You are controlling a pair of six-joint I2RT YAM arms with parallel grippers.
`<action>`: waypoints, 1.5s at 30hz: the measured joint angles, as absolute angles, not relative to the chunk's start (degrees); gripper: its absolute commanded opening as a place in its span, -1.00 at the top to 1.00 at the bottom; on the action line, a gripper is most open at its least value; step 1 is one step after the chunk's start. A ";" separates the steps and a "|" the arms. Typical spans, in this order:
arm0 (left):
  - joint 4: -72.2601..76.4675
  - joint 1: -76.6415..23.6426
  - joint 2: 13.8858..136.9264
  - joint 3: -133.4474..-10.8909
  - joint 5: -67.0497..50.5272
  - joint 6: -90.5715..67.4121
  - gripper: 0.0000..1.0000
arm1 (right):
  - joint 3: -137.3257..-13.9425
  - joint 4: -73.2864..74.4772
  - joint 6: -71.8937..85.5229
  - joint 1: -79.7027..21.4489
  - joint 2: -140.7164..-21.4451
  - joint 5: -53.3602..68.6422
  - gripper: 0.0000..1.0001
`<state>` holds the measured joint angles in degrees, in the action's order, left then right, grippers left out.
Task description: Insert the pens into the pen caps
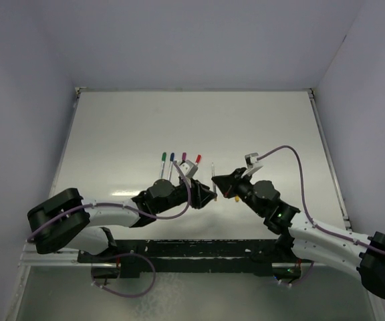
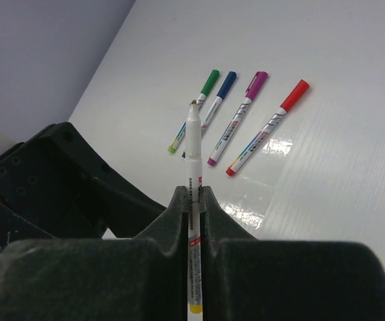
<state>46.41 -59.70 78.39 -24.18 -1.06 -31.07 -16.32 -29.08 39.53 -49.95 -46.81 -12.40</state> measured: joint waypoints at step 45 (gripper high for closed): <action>37.41 -59.81 72.05 -24.14 13.15 -35.20 1.00 | -19.88 -16.84 37.10 -49.82 -39.24 -14.46 0.09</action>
<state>37.41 -59.81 72.05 -24.14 13.15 -35.20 -19.88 -16.84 37.10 -49.82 -39.24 -14.46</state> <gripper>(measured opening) 0.051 0.460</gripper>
